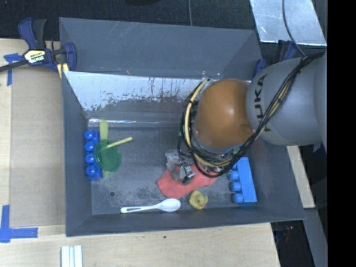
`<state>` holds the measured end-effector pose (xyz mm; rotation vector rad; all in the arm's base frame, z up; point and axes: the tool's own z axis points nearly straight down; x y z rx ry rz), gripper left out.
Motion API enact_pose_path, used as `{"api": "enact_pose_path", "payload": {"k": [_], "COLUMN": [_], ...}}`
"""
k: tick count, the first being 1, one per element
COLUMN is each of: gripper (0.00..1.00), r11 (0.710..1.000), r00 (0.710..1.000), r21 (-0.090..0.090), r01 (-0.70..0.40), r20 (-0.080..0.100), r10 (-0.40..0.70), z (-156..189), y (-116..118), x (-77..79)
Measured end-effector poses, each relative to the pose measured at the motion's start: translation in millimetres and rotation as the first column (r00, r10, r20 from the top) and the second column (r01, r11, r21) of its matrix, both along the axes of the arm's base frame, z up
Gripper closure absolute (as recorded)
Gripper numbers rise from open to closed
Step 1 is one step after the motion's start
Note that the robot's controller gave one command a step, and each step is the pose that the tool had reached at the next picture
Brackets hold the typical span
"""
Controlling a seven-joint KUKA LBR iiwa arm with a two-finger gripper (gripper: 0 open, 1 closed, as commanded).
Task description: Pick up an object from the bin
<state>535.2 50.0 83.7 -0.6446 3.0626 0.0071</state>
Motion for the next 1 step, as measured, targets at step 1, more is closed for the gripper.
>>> {"api": "enact_pose_path", "payload": {"k": [1], "gripper": [0.00], "r11": [1.000], "r00": [1.000], "r21": [0.000], "r01": [0.000], "r20": [0.000], "r10": [0.000], "z": [0.0], "y": [0.0], "x": [0.0]}}
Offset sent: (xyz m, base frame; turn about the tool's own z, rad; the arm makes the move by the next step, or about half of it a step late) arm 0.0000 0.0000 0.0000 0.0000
